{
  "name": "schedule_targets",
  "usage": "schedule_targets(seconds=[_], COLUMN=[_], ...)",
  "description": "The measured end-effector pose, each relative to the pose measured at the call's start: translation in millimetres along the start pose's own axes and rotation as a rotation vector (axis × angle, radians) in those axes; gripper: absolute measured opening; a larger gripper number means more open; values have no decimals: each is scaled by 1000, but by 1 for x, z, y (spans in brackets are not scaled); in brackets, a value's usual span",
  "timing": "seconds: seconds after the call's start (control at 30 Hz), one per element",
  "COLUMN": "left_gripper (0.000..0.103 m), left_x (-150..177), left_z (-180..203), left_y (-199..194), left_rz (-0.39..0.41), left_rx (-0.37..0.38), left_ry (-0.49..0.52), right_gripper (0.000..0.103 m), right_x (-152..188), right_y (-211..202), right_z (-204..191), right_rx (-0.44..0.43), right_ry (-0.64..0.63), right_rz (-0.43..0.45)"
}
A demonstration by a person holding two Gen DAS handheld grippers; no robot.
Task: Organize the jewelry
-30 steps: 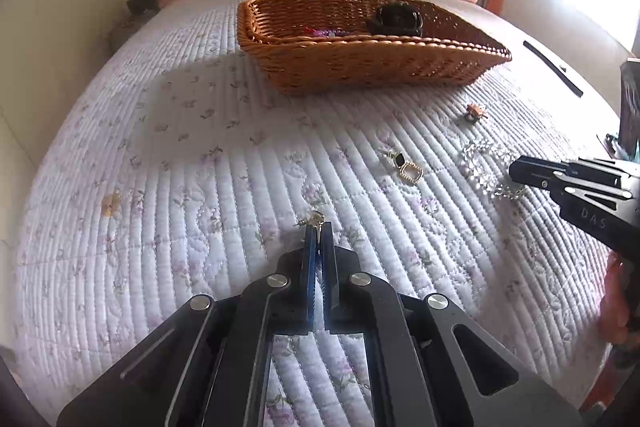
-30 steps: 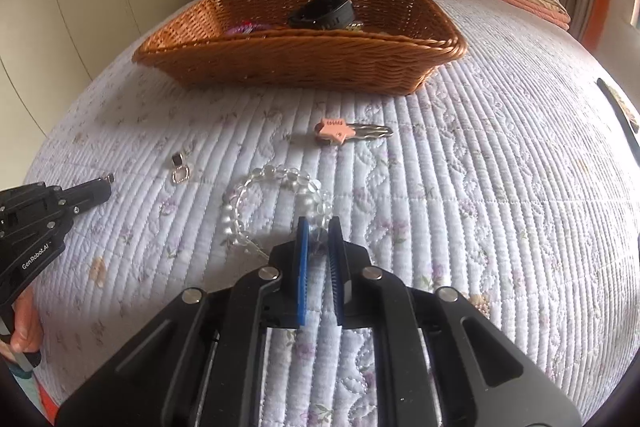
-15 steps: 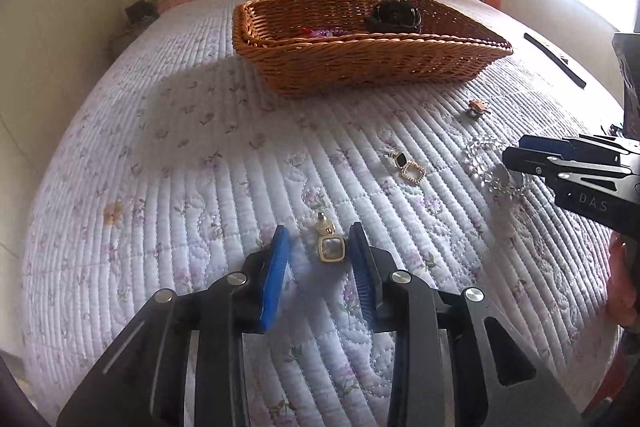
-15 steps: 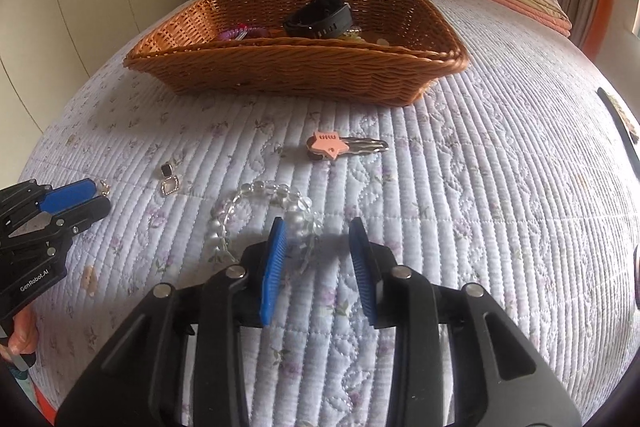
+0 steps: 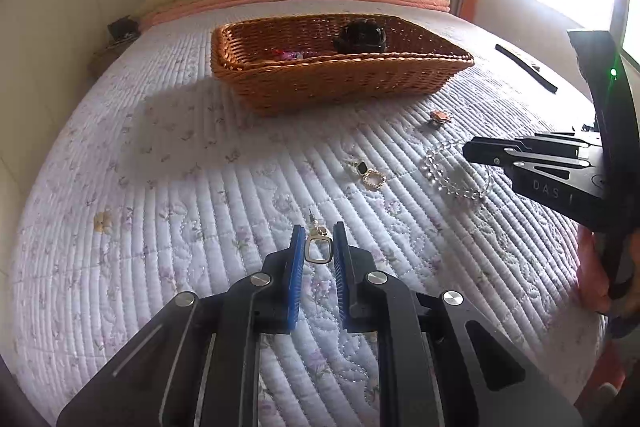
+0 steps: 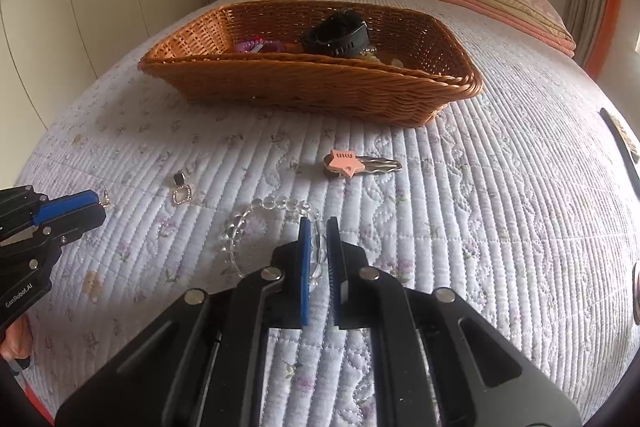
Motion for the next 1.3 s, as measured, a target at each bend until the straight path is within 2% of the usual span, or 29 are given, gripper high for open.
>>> schedule_targets(seconds=[0.2, 0.33, 0.6, 0.9, 1.13, 1.2, 1.3], left_gripper=[12, 12, 12, 12, 12, 12, 12], left_x=[0, -5, -13, -51, -118, -137, -159], left_z=[-2, -5, -8, -17, -29, -35, -42], left_y=[-3, -13, -23, -43, -36, -26, 0], left_rz=[14, 66, 103, 181, 247, 258, 247], left_rx=[-1, -2, -10, -33, -42, -34, -25], left_ry=[-9, -28, -46, -37, -16, -17, -29], right_gripper=[6, 6, 6, 6, 6, 6, 6], right_x=[4, 1, -9, -30, -93, -116, -147], right_y=[-4, -13, -30, -66, -103, -103, -85], right_z=[5, 8, 9, -2, -10, -14, -17], right_rx=[-14, -33, -87, -75, -92, -106, -132], right_ry=[8, 7, 33, 0, -10, -10, 17], right_rz=[-10, 4, -7, 47, 171, 198, 191])
Point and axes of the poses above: each gripper's, at about its wrist camera, not at the fingertips, and y roughly the way its jaws point, z to its right, x to its underside, the point moved 2 cm from there along y, roughly the way its jaws point, and after that the axes turned 15 degrees about y, right-handed, at the moved point
